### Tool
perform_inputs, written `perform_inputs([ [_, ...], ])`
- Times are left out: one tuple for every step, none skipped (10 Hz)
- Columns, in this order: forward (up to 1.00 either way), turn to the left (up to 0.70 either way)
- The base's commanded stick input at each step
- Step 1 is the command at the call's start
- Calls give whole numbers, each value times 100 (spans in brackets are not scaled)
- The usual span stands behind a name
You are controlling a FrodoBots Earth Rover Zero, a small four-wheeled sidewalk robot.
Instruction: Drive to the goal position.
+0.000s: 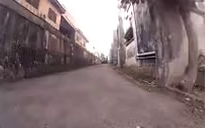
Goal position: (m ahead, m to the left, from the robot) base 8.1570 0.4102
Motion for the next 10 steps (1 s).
perform_inputs([
  [64,0],
  [64,0],
  [64,0],
  [64,0],
  [64,0],
  [64,0],
  [64,0],
  [64,0],
  [64,0],
  [64,0],
])
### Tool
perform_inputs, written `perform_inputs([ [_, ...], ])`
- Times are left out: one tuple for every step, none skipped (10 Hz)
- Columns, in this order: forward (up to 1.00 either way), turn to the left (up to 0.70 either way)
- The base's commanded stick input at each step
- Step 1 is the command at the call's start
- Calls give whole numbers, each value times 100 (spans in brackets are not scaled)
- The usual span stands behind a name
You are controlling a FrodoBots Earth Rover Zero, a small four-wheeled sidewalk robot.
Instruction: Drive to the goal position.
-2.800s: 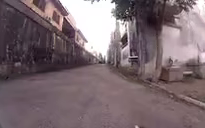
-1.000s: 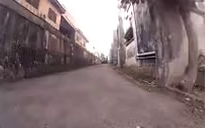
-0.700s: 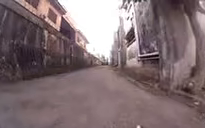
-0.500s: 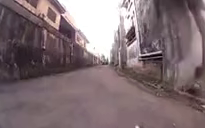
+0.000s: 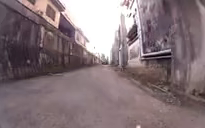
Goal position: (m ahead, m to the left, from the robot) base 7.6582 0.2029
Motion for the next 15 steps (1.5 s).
perform_inputs([
  [64,0],
  [64,0],
  [64,0],
  [64,0],
  [65,0],
  [65,0],
  [65,0],
  [66,0],
  [66,0],
  [66,0],
  [68,0],
  [68,0],
  [68,-5],
  [68,-11],
  [68,-1],
])
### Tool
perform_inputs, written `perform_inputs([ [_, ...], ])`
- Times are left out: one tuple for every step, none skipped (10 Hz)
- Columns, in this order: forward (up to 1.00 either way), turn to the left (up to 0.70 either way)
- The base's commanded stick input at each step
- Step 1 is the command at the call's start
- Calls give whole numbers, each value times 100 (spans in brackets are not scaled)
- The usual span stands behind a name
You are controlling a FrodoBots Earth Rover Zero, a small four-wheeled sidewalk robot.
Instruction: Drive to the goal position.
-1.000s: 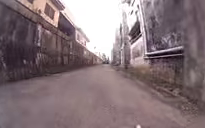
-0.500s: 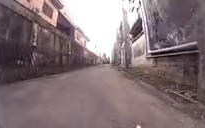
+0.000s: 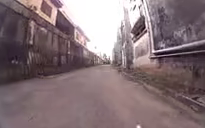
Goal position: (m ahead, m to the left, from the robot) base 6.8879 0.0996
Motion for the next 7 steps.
perform_inputs([
  [68,0],
  [68,0],
  [69,0],
  [70,0],
  [70,0],
  [70,0],
  [70,0],
])
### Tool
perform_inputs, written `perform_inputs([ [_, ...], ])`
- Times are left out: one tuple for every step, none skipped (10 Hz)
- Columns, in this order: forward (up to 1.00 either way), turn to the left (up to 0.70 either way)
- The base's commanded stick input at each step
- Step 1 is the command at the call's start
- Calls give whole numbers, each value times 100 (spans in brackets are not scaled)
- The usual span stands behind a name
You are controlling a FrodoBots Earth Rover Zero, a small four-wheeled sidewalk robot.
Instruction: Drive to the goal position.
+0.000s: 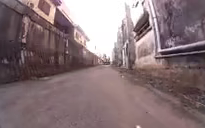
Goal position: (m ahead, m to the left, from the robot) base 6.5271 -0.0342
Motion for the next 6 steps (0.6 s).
perform_inputs([
  [70,0],
  [70,0],
  [70,0],
  [70,0],
  [70,0],
  [70,0],
])
